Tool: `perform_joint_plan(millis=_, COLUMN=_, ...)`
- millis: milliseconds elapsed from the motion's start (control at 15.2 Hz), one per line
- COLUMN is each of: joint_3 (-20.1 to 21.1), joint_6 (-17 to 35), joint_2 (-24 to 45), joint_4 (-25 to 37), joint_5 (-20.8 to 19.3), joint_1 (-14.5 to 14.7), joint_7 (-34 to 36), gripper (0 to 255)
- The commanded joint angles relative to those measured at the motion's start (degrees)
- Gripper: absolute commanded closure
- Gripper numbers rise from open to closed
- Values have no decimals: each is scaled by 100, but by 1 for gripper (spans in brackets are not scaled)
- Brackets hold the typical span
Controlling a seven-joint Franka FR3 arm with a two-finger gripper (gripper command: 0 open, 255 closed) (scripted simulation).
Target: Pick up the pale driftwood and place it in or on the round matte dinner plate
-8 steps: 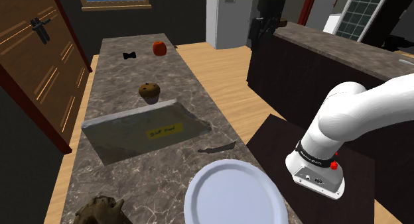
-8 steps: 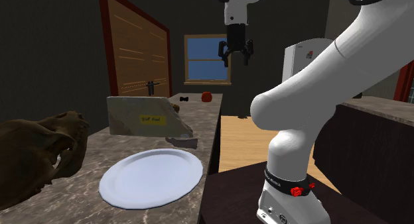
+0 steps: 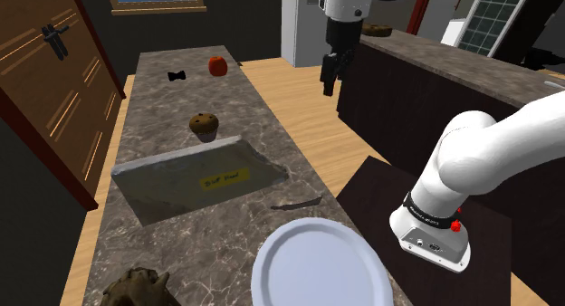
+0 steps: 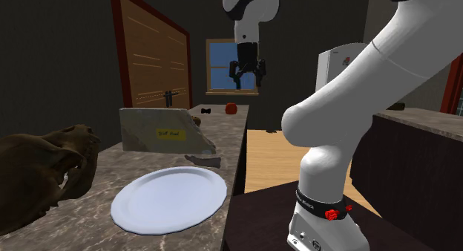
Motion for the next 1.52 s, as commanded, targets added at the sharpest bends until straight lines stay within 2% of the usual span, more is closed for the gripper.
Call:
perform_joint_plan(millis=0, joint_3=86, joint_6=268, joint_2=198, joint_4=-132, joint_5=68, joint_1=161, joint_7=-164, gripper=0)
perform_joint_plan(millis=1254, joint_3=1225, joint_6=2464, joint_2=2304, joint_4=-802, joint_5=669, joint_1=1679, joint_7=-1478, gripper=0)
perform_joint_plan(millis=1452, joint_3=1353, joint_6=2741, joint_2=2558, joint_4=-876, joint_5=693, joint_1=1805, joint_7=-1581, gripper=0)
